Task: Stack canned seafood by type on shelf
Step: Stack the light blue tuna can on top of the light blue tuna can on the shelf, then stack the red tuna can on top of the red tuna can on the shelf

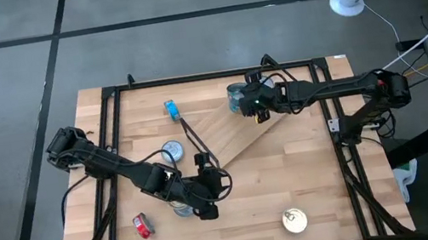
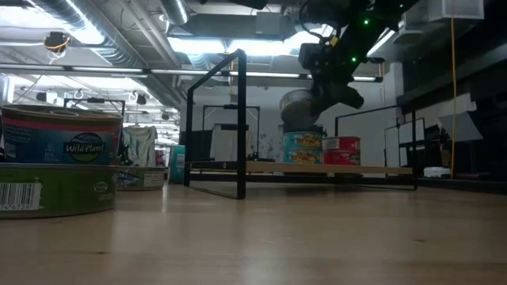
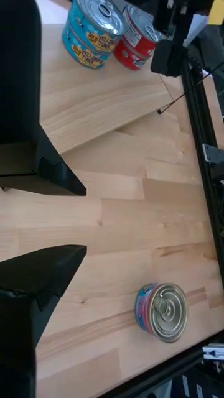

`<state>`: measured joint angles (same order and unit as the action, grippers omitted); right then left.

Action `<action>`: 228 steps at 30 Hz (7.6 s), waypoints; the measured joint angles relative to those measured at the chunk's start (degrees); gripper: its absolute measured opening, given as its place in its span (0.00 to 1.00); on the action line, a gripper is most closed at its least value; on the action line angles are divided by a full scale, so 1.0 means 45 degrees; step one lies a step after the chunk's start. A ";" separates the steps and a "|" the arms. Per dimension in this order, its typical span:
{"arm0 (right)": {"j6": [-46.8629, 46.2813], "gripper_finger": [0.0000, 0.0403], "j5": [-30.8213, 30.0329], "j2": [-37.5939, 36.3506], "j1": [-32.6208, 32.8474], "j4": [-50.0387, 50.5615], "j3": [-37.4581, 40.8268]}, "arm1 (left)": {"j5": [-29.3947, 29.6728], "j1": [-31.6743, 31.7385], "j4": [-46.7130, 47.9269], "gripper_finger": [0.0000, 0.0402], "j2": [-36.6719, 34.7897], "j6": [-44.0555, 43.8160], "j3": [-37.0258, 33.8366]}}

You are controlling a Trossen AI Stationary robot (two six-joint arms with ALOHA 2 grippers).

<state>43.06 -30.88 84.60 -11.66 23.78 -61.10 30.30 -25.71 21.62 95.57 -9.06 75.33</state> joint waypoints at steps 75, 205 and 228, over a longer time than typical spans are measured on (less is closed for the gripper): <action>0.0493 0.51 0.0785 0.1010 -0.0656 0.2582 -0.1181 | 0.0000 0.0000 0.0074 0.33 0.0010 -0.0029 0.0000; -0.7890 0.51 0.2693 0.0117 0.4920 0.5512 -0.1258 | -0.6454 -0.6377 1.1228 0.57 0.0560 -0.0534 -0.0348; -0.7930 0.51 0.2795 -0.0355 0.4930 0.6243 -0.1253 | -0.6460 -0.6351 0.9654 0.36 0.0821 -0.0682 -0.1459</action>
<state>7.37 -18.31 83.00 10.52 51.87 -66.74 1.23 -54.29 65.07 99.26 -12.13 68.77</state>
